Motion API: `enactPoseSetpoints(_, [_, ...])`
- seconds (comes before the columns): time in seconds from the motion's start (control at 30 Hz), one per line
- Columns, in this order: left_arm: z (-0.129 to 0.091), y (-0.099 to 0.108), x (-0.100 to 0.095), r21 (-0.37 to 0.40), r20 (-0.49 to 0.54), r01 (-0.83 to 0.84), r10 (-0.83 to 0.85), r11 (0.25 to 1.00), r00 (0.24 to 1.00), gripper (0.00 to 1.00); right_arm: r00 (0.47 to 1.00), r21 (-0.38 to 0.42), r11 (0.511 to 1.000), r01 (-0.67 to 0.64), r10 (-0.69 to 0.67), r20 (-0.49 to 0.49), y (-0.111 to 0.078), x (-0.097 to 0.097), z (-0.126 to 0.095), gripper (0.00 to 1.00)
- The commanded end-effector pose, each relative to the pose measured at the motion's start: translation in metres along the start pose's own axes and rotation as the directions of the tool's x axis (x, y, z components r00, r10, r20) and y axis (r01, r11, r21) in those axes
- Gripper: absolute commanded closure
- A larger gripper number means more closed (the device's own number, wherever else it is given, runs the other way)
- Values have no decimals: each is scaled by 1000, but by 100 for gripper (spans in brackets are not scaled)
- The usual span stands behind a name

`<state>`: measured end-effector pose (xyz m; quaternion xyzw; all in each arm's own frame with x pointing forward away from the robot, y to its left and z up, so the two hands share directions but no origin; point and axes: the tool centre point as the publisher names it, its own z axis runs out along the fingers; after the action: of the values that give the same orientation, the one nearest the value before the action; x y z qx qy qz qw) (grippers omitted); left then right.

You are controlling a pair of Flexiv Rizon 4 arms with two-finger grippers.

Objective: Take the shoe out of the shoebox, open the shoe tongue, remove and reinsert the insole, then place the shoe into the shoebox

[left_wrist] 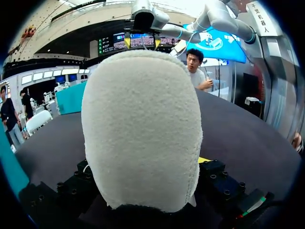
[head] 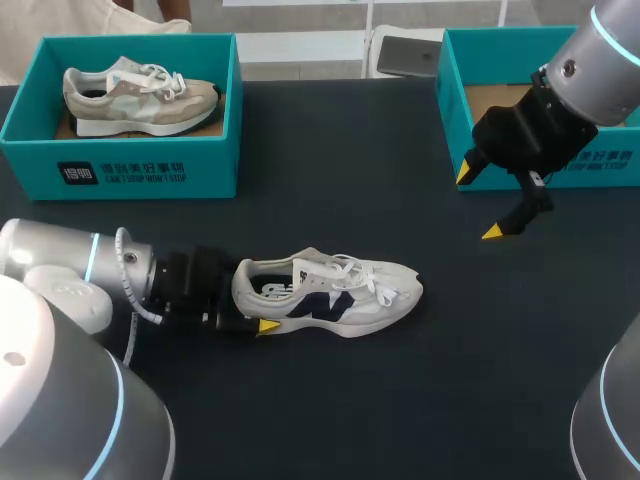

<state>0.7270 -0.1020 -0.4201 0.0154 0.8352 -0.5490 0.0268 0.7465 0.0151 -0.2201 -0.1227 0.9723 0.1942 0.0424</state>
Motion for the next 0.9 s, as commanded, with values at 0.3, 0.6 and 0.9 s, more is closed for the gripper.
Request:
enactPoseSetpoints(0.3, [2,2,1,-2,-2,0,0,1000,1000,100,1000,4,1000,-1,1,1,0,0,1,0])
enactPoseSetpoints(0.6, [2,2,1,-2,-2,0,0,1000,1000,100,997,-45,996,-73,74,24,10,-10,4,0])
enactPoseSetpoints(0.9, [2,2,1,-2,-2,0,0,1000,1000,100,871,-94,883,-460,469,147,58,-36,38,0])
